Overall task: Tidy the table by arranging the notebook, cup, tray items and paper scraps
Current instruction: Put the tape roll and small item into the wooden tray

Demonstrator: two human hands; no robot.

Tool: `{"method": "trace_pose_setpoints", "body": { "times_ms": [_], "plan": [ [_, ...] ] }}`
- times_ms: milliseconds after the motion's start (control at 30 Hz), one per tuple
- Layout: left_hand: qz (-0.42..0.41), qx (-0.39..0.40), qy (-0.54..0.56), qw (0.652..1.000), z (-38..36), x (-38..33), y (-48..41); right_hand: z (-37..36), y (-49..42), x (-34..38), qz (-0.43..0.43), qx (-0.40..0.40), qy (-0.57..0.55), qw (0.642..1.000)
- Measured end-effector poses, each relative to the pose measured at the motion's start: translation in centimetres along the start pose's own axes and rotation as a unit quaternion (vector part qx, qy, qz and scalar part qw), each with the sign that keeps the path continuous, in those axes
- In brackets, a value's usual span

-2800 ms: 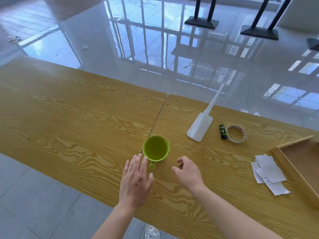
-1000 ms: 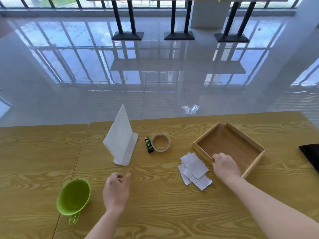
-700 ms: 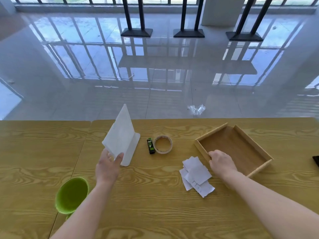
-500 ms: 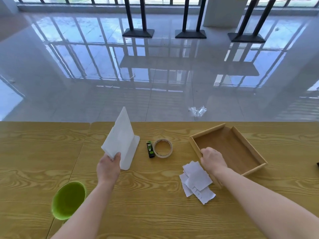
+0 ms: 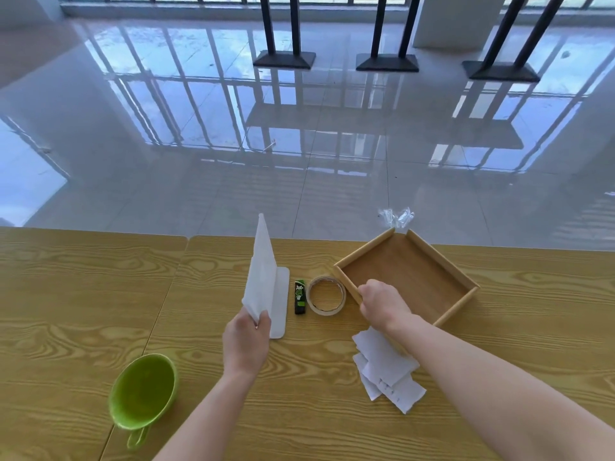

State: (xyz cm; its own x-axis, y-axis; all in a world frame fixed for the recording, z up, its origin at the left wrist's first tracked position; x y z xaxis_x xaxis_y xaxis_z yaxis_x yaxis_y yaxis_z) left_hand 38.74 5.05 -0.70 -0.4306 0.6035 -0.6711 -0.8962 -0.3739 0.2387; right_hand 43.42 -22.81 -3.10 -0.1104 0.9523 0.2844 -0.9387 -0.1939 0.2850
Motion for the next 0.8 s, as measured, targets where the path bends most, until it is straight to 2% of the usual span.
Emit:
{"method": "trace_pose_setpoints", "body": {
  "times_ms": [567,667,800],
  "plan": [
    [-0.023,0.008,0.003,1.000,1.1,0.2,-2.0,0.3,-3.7,8.8,0.007,0.008,-0.042,0.999],
    [-0.028,0.001,0.005,1.000,1.9,0.8,-2.7,-0.1,-3.9,9.1,-0.005,-0.023,-0.087,0.996],
    [-0.038,-0.009,0.001,0.999,3.1,1.9,-3.6,1.9,-4.0,7.0,0.001,-0.077,-0.043,0.996]
  ]
}}
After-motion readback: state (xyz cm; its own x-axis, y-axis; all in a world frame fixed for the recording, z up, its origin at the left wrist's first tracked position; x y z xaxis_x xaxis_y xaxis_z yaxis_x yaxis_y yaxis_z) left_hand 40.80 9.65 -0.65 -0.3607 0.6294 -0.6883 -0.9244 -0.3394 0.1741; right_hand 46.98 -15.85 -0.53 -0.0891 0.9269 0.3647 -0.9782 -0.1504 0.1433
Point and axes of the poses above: each hand's wrist, its own y-axis away from the middle knuckle, its own z-axis out of the back of the hand, x = y × z, the point moved 7 cm from there along -y, towards the middle knuckle, and after that the axes turned 9 degrees about z, right-handed, at the moved point
